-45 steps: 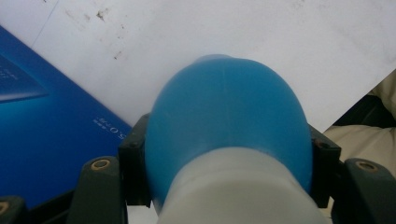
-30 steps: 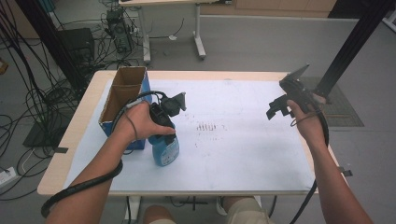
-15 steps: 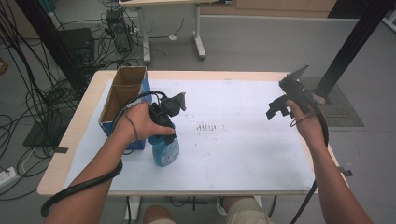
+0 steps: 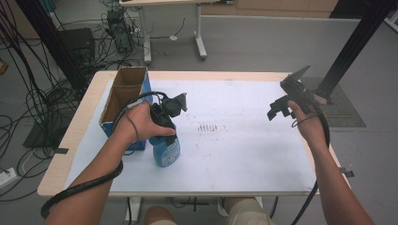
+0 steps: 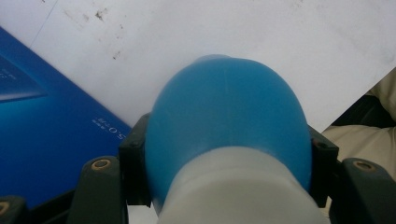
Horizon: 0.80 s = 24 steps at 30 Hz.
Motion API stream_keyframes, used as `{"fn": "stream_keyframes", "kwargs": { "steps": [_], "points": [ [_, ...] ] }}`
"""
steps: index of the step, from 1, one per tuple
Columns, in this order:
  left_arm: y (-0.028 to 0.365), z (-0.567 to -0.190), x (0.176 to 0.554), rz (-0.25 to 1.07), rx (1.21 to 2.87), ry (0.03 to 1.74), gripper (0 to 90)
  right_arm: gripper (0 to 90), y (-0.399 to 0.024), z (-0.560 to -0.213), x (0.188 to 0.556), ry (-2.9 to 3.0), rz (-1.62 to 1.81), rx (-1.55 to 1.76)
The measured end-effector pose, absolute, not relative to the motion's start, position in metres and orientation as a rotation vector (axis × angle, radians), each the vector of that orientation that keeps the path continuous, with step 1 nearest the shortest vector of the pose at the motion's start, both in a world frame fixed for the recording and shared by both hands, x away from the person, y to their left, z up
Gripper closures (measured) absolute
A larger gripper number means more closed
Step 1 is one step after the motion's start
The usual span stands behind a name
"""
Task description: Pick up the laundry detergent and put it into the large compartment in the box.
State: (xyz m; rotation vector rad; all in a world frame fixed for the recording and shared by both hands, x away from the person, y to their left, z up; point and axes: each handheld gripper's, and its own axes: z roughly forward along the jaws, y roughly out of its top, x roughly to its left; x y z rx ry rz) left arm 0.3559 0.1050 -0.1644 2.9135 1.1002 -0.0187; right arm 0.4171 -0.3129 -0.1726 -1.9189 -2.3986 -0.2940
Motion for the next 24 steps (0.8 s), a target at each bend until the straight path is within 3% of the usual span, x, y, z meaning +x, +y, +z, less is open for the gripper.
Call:
{"fn": "stream_keyframes", "kwargs": {
  "steps": [24],
  "points": [
    [0.1066, -0.1645, 0.3553, -0.018, 2.910, 1.092, 37.4, 5.2, -0.3117, -0.1715, 0.4168, -2.406, -0.288, -1.920]
  ]
}}
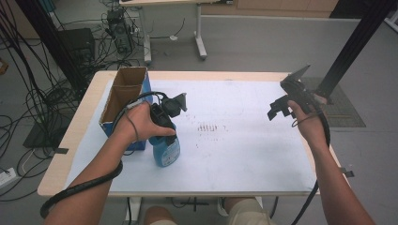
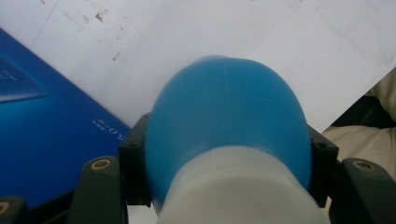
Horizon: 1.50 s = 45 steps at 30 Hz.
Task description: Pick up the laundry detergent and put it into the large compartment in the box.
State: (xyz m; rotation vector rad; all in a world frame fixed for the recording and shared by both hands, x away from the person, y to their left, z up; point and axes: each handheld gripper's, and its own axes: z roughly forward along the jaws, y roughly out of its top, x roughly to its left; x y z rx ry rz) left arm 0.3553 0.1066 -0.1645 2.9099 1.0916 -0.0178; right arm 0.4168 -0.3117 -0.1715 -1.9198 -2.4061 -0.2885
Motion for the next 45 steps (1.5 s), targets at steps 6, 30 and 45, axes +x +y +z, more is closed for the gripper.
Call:
{"fn": "stream_keyframes", "kwargs": {
  "steps": [6, 30, 45],
  "points": [
    [0.1062, -0.1645, 0.3554, -0.016, 2.916, 1.083, 37.4, 5.2, -0.3108, -0.1714, 0.4171, -2.403, -0.289, -1.919],
    [0.1046, -0.1645, 0.3555, -0.015, 2.920, 1.088, 37.4, 5.2, -0.3126, -0.1725, 0.4169, -2.396, -0.298, -1.921],
    [0.1040, -0.1640, 0.3542, -0.013, 2.925, 1.091, 37.4, 5.2, -0.3135, -0.1726, 0.4164, -2.398, -0.297, -1.916]
  ]
}}
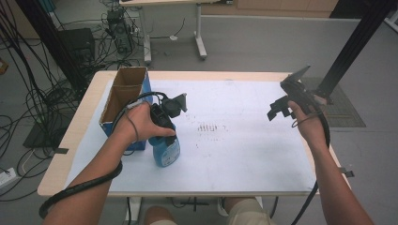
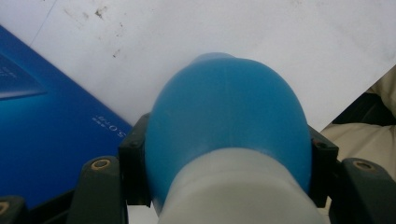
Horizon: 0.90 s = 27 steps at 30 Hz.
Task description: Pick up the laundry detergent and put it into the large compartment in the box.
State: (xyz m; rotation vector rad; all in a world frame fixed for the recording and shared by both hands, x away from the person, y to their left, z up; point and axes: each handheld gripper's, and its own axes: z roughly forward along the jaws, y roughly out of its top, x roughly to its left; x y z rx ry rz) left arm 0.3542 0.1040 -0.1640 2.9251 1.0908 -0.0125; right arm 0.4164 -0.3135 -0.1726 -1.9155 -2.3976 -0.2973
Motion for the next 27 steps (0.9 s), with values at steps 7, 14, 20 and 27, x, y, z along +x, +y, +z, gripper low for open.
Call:
{"fn": "stream_keyframes", "kwargs": {
  "steps": [7, 14, 20, 27],
  "points": [
    [0.105, -0.163, 0.353, -0.009, 2.921, 1.091, 37.5, 5.2, -0.313, -0.172, 0.416, -2.398, -0.302, -1.914],
    [0.112, -0.141, 0.350, 0.005, 2.888, 1.114, 37.5, 5.2, -0.310, -0.172, 0.417, -2.406, -0.296, -1.906],
    [0.107, -0.093, 0.348, 0.025, 2.866, 1.125, 37.4, 5.2, -0.307, -0.169, 0.416, -2.416, -0.295, -1.898],
    [0.103, -0.023, 0.357, 0.045, 2.806, 1.215, 37.4, 5.2, -0.305, -0.161, 0.415, -2.423, -0.288, -1.907]
  ]
}}
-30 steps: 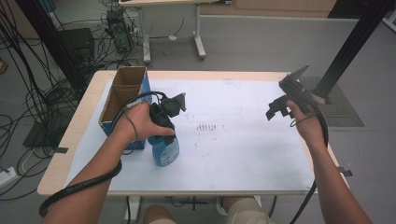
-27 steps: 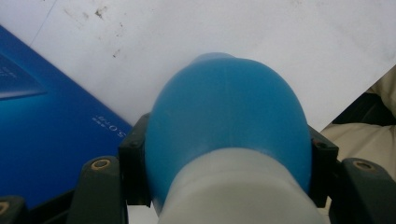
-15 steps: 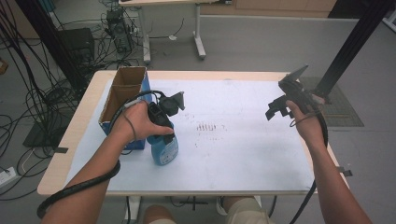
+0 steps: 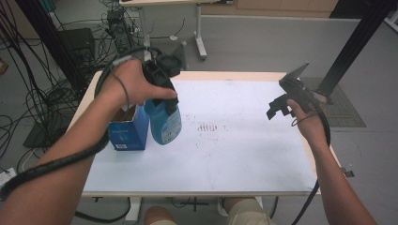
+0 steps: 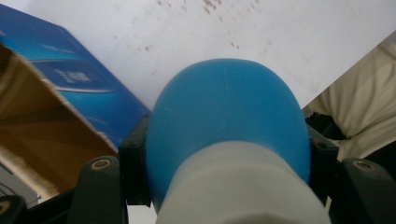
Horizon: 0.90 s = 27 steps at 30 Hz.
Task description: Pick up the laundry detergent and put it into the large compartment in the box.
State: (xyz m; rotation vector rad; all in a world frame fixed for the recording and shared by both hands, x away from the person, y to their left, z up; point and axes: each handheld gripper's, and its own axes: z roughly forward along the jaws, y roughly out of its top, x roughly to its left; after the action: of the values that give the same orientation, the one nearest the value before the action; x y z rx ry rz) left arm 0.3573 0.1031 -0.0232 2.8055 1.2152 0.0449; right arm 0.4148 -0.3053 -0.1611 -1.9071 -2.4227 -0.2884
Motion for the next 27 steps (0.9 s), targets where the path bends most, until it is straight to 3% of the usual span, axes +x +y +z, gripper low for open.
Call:
{"fn": "stream_keyframes", "kwargs": {
  "steps": [6, 15, 27],
  "points": [
    [0.100, 0.045, 0.369, 0.121, 2.745, 1.325, 37.4, 5.2, -0.305, -0.152, 0.412, -2.436, -0.308, -1.907],
    [0.113, 0.113, 0.380, 0.209, 2.598, 1.548, 37.4, 5.2, -0.305, -0.149, 0.410, -2.444, -0.302, -1.902],
    [0.140, 0.140, 0.405, 0.248, 2.436, 1.893, 37.4, 5.3, -0.303, -0.144, 0.408, -2.450, -0.309, -1.887]
  ]
}}
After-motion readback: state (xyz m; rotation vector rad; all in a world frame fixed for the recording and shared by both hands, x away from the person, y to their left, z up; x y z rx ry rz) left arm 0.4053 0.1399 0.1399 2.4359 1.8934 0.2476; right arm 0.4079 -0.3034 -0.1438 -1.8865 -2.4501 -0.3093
